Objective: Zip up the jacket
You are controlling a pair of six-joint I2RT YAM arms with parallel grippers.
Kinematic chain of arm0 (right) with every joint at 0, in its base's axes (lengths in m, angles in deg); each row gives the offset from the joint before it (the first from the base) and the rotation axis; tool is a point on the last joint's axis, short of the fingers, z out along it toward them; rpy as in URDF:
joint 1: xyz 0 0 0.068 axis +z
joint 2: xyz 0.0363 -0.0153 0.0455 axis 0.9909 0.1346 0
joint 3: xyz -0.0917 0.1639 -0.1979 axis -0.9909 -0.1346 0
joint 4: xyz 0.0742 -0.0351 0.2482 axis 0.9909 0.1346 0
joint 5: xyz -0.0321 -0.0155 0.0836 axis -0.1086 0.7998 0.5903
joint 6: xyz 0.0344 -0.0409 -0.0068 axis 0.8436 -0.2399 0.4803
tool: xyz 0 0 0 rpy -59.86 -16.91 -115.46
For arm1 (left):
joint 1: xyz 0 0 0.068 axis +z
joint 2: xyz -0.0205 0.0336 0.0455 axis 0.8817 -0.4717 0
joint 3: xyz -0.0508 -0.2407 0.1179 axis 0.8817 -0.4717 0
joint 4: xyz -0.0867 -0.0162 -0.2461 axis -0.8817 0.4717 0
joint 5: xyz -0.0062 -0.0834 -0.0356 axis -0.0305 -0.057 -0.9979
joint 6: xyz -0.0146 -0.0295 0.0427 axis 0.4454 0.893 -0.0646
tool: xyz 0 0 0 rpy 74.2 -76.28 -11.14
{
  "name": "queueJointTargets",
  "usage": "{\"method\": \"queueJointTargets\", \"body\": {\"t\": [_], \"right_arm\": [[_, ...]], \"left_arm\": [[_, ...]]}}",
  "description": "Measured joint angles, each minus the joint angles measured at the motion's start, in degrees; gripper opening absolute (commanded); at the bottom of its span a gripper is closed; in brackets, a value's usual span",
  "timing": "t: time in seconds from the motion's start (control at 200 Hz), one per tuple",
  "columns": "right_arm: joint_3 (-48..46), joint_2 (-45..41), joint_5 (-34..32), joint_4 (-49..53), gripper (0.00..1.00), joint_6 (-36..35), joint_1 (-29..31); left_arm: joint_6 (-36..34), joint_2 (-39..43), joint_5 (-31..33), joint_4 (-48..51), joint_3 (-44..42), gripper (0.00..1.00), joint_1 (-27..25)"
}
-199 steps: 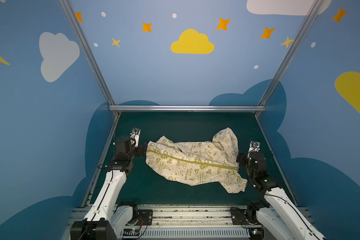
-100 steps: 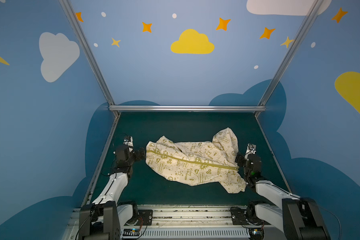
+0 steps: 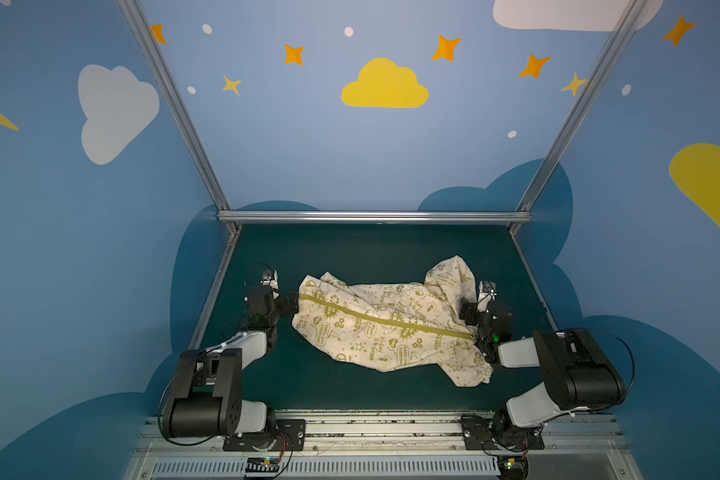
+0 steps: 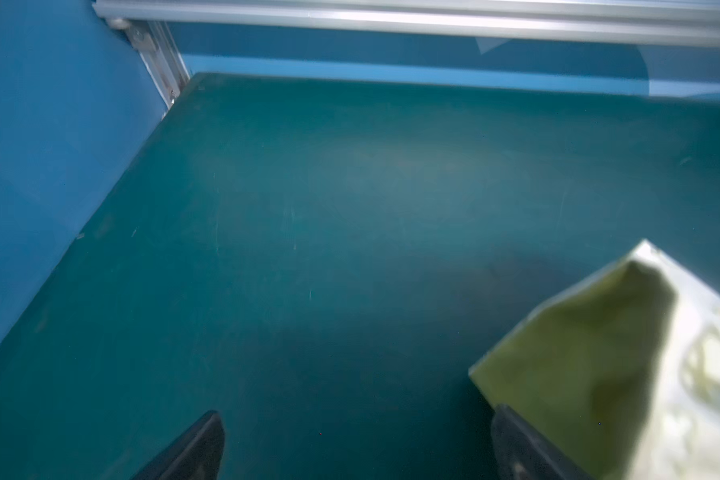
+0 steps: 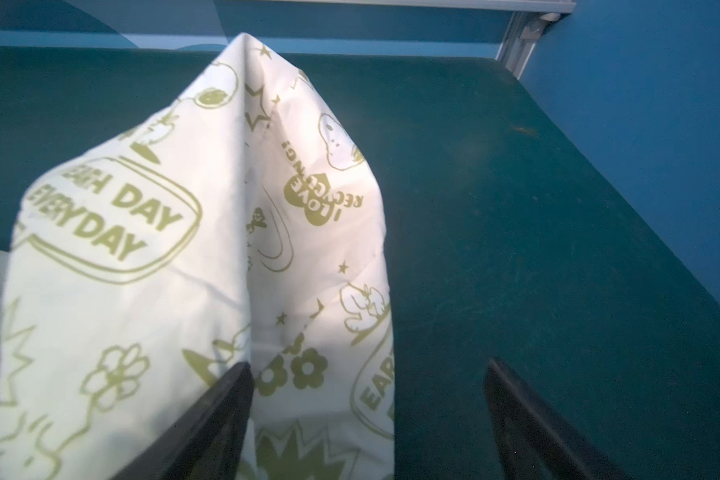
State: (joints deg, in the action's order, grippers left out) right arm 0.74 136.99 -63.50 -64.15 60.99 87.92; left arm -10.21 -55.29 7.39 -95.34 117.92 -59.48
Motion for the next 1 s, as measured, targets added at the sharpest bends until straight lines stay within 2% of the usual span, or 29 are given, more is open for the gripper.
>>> {"method": "queueJointTargets", "body": {"t": [0.215,0.285,0.425,0.521,0.596,1.001], "right_arm": [[3.98,-0.24,5.14,1.01,0.88,0.04,-2.4],[3.98,-0.26,5.81,1.86,0.89,0.17,-2.67],[3.98,-0.26,6.78,2.73,0.88,0.24,-2.67],[3.98,-0.26,7.15,3.08,0.88,0.24,-2.69],[3.98,-0.26,7.34,3.15,0.88,0.24,-2.69],[3.98,-0.26,7.61,3.26,0.89,0.26,-2.69]], "left_arm": [[-2.23,-7.74,-4.98,6.75,11.39,0.99,-0.07],[-2.47,-9.22,-5.57,7.41,12.68,0.99,-0.24],[-2.36,-7.04,-5.81,1.6,5.57,0.99,-0.31],[-2.21,-5.4,-5.84,-7.41,-2.67,0.99,-0.28],[-2.29,-7.17,-5.97,-13.94,-7.13,0.99,-0.44],[-2.47,-7.06,-5.99,-17.55,-5.25,0.99,-0.9]]}}
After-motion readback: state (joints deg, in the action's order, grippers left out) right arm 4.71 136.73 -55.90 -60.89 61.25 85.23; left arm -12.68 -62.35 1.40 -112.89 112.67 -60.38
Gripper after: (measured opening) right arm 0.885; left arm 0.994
